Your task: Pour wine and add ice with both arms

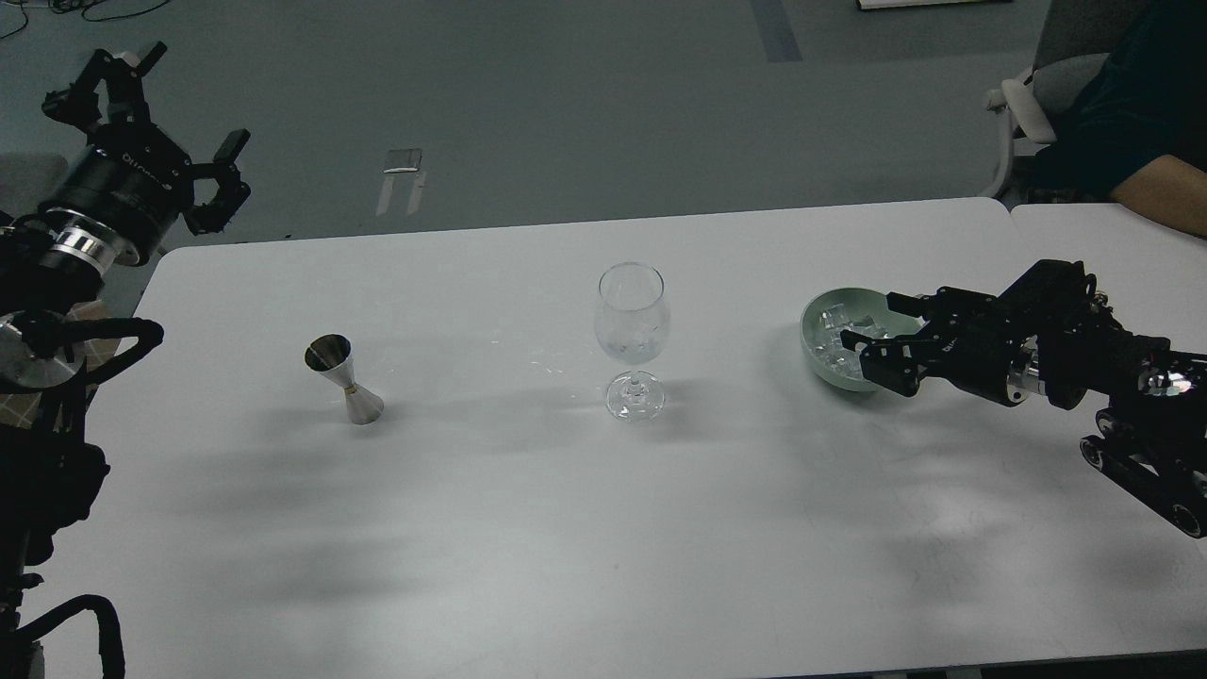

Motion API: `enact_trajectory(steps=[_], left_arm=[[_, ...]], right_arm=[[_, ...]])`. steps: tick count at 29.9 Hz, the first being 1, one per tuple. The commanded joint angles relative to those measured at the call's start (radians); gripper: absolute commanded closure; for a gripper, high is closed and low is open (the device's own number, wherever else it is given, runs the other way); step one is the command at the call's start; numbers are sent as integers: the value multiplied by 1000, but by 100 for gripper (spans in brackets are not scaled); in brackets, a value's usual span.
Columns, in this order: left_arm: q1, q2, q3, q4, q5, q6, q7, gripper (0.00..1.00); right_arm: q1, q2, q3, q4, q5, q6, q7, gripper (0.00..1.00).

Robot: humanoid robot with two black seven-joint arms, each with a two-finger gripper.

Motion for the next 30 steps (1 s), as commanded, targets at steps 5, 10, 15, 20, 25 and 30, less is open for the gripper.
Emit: enact_trajectory(steps=[5, 10, 15, 20, 25, 30], left_arm=[[0, 0, -1, -1, 0, 0, 0, 2], [0, 0, 0, -1, 0, 0, 0, 2], [0, 0, -1, -1, 0, 0, -2, 2], [0, 0, -1, -1, 0, 0, -2, 2], [2, 0, -1, -1, 0, 0, -2, 2], [0, 1, -1, -1, 0, -2, -2, 2]], right_arm=[[25, 34, -43, -46, -3, 7, 1, 21], [60, 35, -91, -54, -3, 7, 1, 22], [71, 37, -94, -65, -3, 7, 1, 28], [69, 37, -98, -66, -11, 9, 1, 31], [75, 37, -123, -66, -14, 9, 1, 37], [77, 34, -124, -66, -15, 9, 1, 42]])
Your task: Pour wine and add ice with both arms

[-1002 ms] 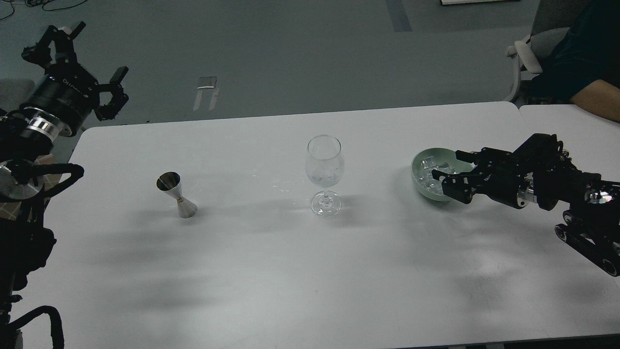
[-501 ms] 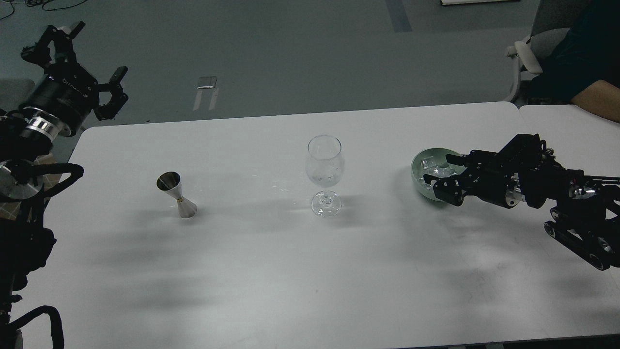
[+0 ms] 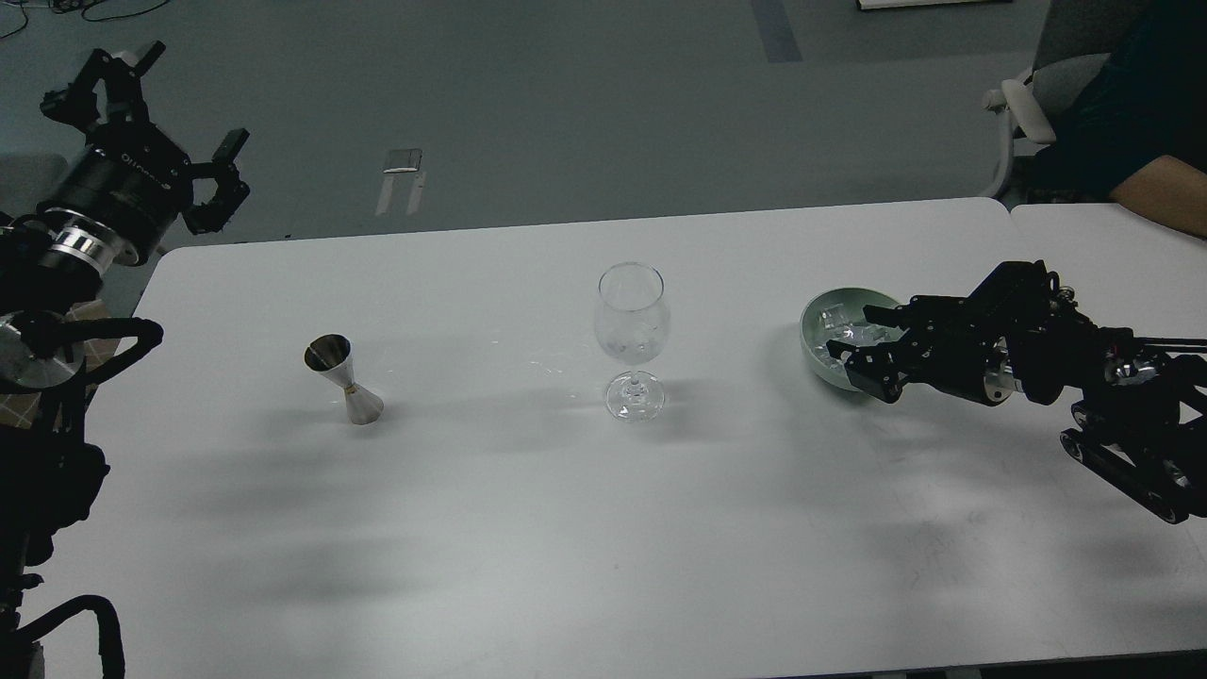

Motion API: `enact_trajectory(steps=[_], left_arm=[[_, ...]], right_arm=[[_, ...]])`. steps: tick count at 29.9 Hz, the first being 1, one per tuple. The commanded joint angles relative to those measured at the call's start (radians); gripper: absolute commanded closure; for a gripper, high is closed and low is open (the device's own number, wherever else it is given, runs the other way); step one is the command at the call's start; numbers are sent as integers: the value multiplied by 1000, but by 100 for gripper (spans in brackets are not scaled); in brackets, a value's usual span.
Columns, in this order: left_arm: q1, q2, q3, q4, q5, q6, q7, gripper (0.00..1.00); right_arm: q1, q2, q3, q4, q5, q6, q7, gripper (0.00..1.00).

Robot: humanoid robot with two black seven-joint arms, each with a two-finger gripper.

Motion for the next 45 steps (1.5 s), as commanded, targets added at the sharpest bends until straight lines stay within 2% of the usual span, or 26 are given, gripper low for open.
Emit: enact_trajectory(steps=[1, 2, 3, 9, 14, 17, 25, 32, 39, 45], left_arm=[[-1, 2, 0, 0, 0, 0, 0, 2], [-1, 2, 0, 0, 0, -2, 0, 2], [-1, 2, 0, 0, 0, 0, 0, 2], [-1, 2, 0, 0, -2, -2, 0, 2], [1, 2, 0, -1, 0, -2, 0, 2], [1, 2, 0, -3, 0, -2, 0, 2], [1, 3, 0, -14, 0, -2, 2, 2], [1, 0, 0, -14, 0, -2, 2, 2], [-2, -9, 0, -14, 0, 3, 2, 2], [-2, -14, 0, -15, 0, 5, 2, 2]], right_arm=[[1, -5, -1, 0, -1, 0, 0, 43], [3, -6, -1, 2, -2, 2, 0, 46], [3, -8, -3, 2, -2, 14, 0, 54], [14, -14, -23, 3, -2, 31, 1, 70], [15, -14, -23, 3, -2, 32, 1, 74], [21, -15, -21, 11, -1, 32, 1, 81], [81, -121, -15, 107, 9, 31, 1, 81], [182, -282, -12, 329, 21, 32, 15, 81], [218, -310, -13, 506, 47, 66, 20, 80], [238, -304, -16, 569, 47, 100, 20, 80]])
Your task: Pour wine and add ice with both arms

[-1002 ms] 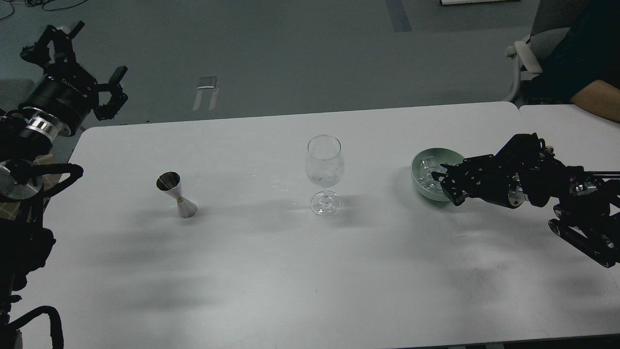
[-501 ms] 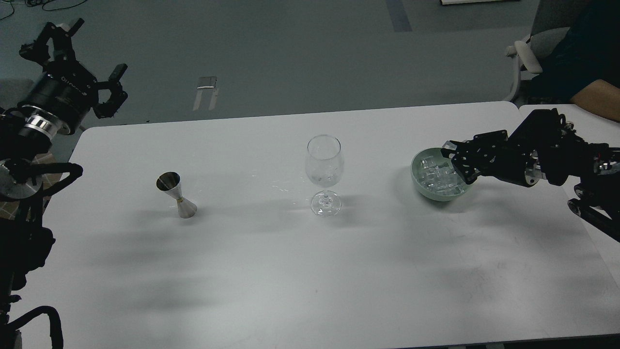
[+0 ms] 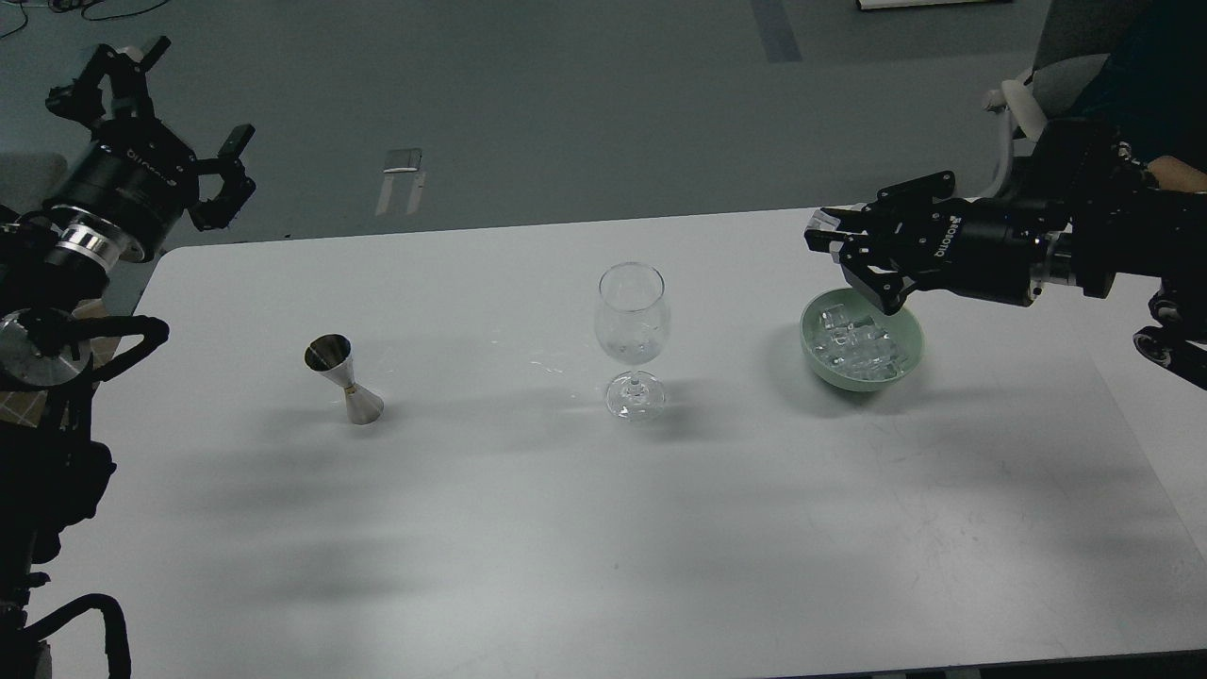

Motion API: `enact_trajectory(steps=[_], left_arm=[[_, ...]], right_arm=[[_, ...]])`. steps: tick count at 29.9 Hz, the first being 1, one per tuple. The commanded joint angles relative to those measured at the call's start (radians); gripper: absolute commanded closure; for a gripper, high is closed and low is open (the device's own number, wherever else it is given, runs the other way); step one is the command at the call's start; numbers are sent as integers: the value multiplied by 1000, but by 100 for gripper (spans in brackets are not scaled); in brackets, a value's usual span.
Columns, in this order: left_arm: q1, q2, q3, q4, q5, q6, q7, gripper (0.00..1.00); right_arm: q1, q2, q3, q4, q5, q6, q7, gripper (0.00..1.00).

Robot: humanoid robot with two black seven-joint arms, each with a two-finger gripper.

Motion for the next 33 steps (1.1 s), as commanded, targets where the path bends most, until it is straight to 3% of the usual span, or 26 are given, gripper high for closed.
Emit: enact_trajectory(steps=[1, 19, 33], left_arm=[[0, -2, 0, 0, 0, 1, 0, 2], [-2, -8, 2, 0, 0, 2, 0, 2], [-2, -8, 0, -1, 0, -6, 0, 2]], right_arm=[[16, 8, -2, 21, 0, 18, 0, 80], [235, 225, -137, -12, 74, 123, 0, 80], [528, 297, -250, -100, 218, 409, 8, 80]])
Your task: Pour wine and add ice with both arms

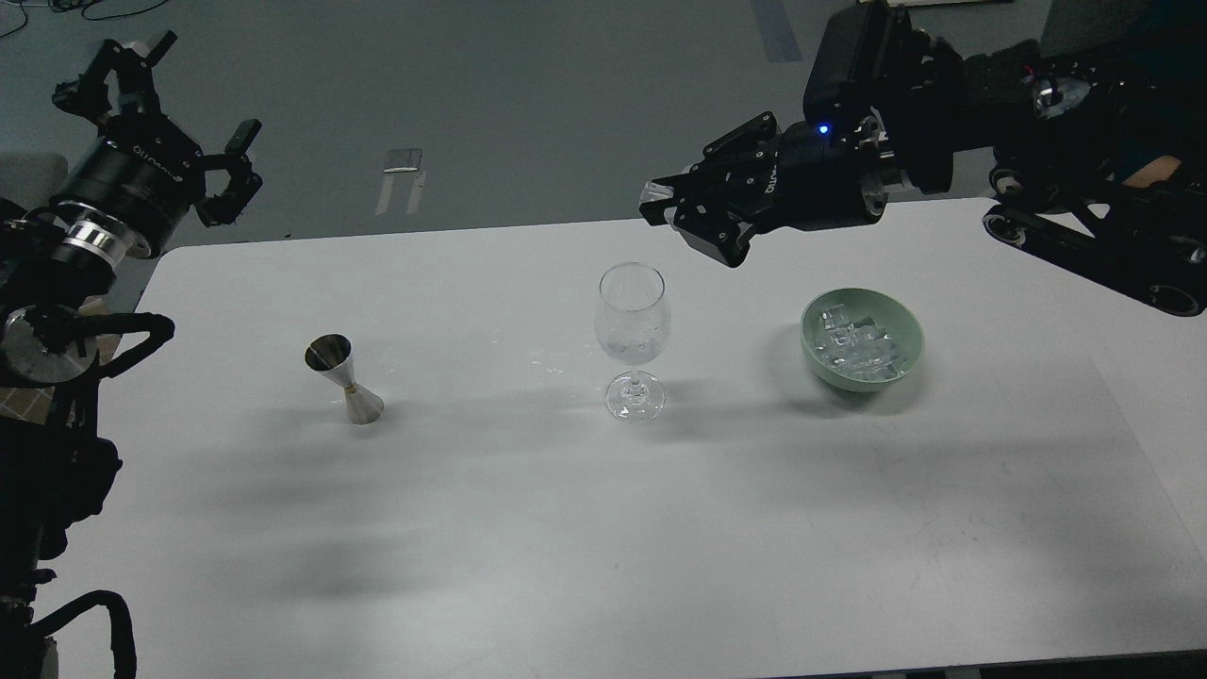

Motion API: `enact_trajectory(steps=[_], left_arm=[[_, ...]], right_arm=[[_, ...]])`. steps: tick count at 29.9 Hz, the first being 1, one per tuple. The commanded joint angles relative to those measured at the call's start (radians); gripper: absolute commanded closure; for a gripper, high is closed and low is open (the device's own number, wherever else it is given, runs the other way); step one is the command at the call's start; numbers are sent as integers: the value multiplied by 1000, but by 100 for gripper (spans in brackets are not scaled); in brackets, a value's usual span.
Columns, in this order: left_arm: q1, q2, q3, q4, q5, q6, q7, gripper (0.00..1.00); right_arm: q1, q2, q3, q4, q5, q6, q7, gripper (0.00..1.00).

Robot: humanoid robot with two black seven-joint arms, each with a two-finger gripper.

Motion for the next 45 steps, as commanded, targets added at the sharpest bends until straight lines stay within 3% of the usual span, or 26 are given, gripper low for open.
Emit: enact_trajectory(steps=[1, 10, 32, 45], left_arm=[[6, 0, 0, 0, -1, 0, 0, 2], [8, 6, 0, 0, -6, -3, 0, 2], [12, 0, -1, 0, -6, -3, 0, 2], [12, -3, -1, 0, -8, -2, -2, 2]], right_arm=[[68, 28, -64, -30, 46, 54, 0, 80], [102, 80, -127, -73, 101, 183, 0, 79], [101, 220, -196, -165, 129, 190, 0, 75], [102, 227, -221, -176, 129, 190, 0, 75]])
